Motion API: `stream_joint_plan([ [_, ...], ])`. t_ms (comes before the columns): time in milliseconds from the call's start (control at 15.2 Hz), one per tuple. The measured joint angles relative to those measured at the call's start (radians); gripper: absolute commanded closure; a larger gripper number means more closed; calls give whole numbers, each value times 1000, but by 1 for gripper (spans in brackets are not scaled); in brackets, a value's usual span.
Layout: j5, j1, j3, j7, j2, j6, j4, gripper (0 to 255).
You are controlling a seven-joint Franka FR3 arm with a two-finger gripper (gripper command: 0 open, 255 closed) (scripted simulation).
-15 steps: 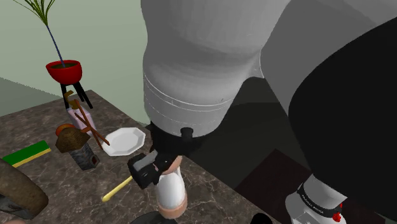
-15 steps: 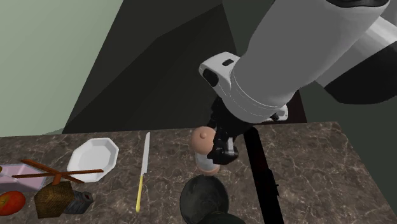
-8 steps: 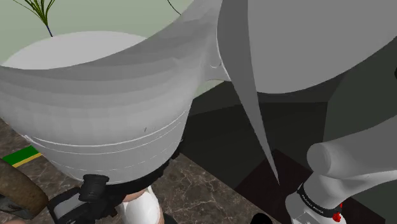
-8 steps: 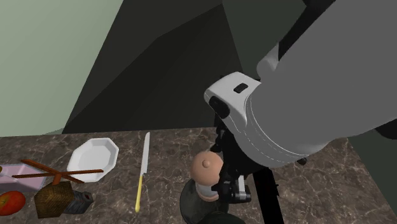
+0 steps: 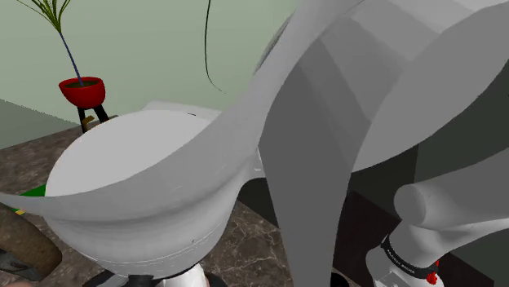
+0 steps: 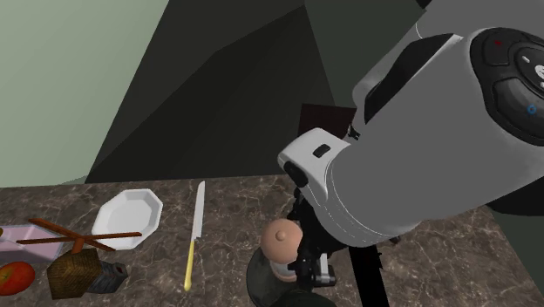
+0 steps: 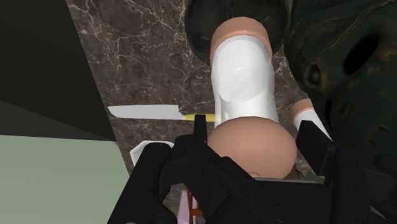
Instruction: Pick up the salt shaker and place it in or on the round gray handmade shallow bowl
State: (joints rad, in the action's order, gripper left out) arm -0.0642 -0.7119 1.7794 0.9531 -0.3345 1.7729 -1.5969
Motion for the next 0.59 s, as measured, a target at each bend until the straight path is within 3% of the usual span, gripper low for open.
stream_joint_plan([
  [594,-4,25,2,18,-5,118,-123,255],
])
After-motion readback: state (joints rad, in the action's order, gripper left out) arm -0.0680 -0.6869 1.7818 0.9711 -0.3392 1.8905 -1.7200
